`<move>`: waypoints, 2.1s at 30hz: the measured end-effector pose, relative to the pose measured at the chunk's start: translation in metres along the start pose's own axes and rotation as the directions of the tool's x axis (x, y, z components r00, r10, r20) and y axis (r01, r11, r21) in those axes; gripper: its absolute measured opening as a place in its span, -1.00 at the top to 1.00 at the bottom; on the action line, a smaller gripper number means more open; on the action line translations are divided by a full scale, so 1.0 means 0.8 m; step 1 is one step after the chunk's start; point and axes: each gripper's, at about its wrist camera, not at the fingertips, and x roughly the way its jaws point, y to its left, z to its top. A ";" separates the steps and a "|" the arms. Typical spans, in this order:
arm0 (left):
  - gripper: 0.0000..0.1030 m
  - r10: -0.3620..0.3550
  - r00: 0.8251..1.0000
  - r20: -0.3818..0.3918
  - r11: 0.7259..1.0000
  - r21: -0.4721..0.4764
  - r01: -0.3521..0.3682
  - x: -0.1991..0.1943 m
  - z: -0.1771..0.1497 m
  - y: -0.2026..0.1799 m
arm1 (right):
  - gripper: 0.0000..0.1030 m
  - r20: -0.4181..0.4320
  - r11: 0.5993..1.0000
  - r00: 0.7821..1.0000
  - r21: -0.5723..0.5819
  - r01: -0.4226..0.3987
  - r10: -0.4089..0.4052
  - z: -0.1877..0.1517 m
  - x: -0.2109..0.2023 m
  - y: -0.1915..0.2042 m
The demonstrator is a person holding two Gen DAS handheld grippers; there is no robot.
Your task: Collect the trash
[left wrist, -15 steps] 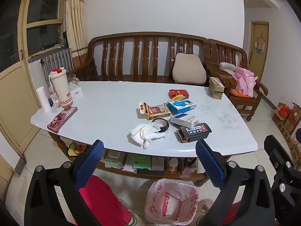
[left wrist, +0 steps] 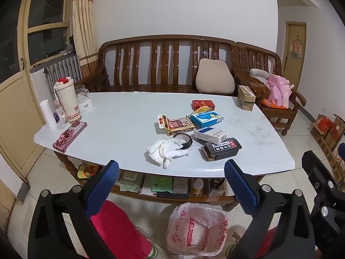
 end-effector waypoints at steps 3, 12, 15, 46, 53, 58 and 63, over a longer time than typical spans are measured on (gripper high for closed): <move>-0.86 -0.013 1.000 -0.003 1.000 -0.005 0.013 -0.001 0.000 0.001 | -0.88 -0.002 1.000 1.000 0.006 -0.002 0.002 0.001 0.001 0.000; -0.86 -0.010 1.000 -0.001 1.000 -0.003 0.010 -0.002 0.002 0.000 | -0.88 0.000 1.000 1.000 0.012 -0.004 0.004 -0.008 0.005 0.003; -0.86 -0.009 1.000 0.002 1.000 0.007 0.009 -0.003 0.002 -0.003 | -0.88 0.001 1.000 1.000 0.018 -0.007 0.007 -0.007 0.001 -0.010; -0.86 -0.015 1.000 -0.001 1.000 -0.006 0.015 -0.009 0.007 -0.001 | -0.88 0.008 1.000 1.000 0.022 -0.012 0.012 0.004 -0.007 -0.014; -0.86 -0.011 1.000 -0.002 1.000 -0.005 0.011 -0.009 0.007 -0.001 | -0.88 0.010 1.000 1.000 0.022 -0.013 0.013 0.004 -0.007 -0.013; -0.86 -0.016 1.000 -0.008 1.000 -0.007 0.016 -0.009 0.010 0.002 | -0.88 0.012 1.000 1.000 0.021 -0.013 0.013 0.007 -0.008 -0.014; -0.86 -0.015 1.000 -0.008 1.000 -0.008 0.015 -0.010 0.011 0.002 | -0.88 0.014 1.000 1.000 0.021 -0.010 0.010 0.010 -0.010 -0.013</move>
